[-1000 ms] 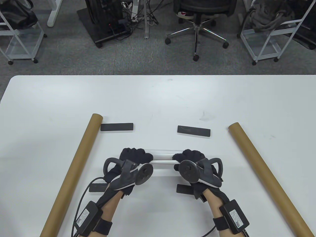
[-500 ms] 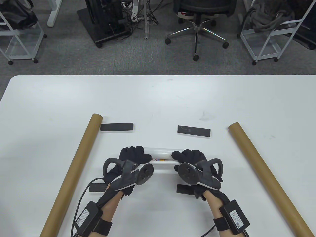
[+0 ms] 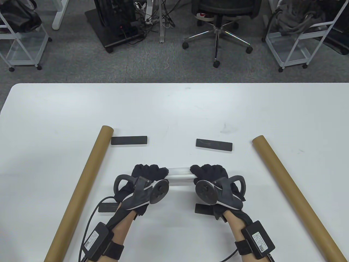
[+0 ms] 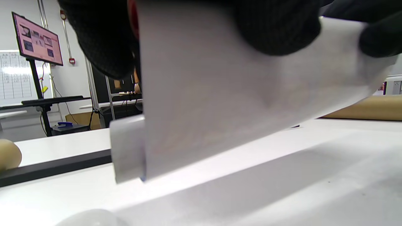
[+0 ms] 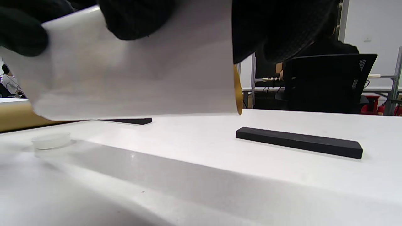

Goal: Roll up posters and store in mailing tubes

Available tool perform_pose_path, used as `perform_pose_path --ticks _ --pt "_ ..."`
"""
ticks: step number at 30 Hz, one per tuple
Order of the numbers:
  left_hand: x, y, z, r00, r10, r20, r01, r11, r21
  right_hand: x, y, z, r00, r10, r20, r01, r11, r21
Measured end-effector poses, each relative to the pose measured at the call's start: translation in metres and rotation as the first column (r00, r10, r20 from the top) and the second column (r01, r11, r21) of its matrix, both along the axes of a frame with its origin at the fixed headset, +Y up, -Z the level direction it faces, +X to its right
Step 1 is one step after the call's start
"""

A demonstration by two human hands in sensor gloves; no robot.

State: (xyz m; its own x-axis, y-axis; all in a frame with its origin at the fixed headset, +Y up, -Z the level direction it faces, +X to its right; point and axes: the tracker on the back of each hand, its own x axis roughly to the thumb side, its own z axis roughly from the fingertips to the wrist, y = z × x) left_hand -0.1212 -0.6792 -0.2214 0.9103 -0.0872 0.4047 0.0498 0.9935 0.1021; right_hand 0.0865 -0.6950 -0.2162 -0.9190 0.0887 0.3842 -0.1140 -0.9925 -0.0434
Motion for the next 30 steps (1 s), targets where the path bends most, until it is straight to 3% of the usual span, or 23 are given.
perform_pose_path --ticks 3,7,30 --pt "0.0006 0.0011 0.0002 1.0 0.005 0.002 -0.005 1.0 -0.013 -0.0008 -0.0005 0.0 1.0 0.014 0.002 -0.014 1.0 0.002" --pt "0.0039 0.0024 0.0028 0.998 -0.066 0.011 0.065 0.997 0.041 -0.002 0.0001 0.0007 1.0 0.01 -0.002 -0.01 1.0 0.012" --pt "-0.0019 -0.0007 -0.0005 1.0 0.011 0.002 -0.011 1.0 0.003 0.0032 -0.0015 -0.0021 1.0 -0.013 0.016 0.013 1.0 0.012"
